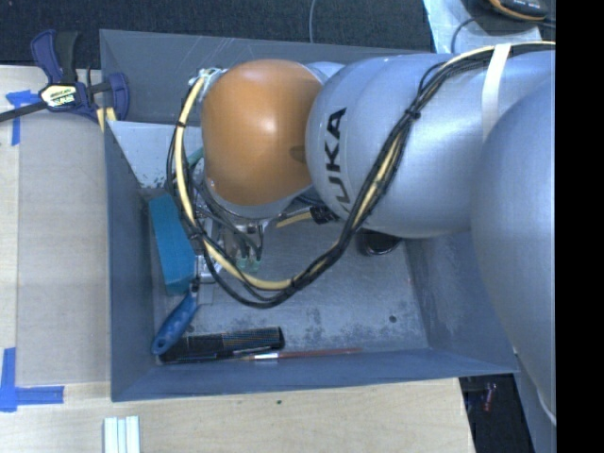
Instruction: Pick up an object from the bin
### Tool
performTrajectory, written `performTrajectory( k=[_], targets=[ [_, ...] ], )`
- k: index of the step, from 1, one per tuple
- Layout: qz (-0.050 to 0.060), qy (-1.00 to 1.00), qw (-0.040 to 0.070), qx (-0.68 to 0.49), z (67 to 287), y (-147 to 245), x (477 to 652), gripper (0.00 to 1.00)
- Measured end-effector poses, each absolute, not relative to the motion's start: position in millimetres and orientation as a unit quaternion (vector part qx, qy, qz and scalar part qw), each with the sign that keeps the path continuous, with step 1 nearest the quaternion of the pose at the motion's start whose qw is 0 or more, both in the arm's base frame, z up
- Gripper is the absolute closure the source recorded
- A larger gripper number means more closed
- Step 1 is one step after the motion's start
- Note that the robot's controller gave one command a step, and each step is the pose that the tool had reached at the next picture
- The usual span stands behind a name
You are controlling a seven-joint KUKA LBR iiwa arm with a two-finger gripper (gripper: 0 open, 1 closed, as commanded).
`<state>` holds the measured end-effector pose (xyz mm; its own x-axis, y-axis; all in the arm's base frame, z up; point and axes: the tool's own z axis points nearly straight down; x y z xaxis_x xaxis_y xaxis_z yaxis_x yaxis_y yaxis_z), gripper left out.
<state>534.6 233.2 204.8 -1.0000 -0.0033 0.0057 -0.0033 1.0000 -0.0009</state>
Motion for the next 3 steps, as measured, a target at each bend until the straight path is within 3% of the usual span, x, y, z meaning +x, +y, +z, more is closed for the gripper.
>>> performTrajectory(
  k=[1, 2, 3],
  targets=[
    [-0.001, -1.000, -0.001, 0.000, 210, 232, 536.7, 0.00],
    [-0.002, -1.000, -0.004, -0.020, 143, 231, 542.9, 0.00],
    [-0.003, -1.000, -0.007, -0.014, 72, 190, 532.1, 0.00]
  ],
)
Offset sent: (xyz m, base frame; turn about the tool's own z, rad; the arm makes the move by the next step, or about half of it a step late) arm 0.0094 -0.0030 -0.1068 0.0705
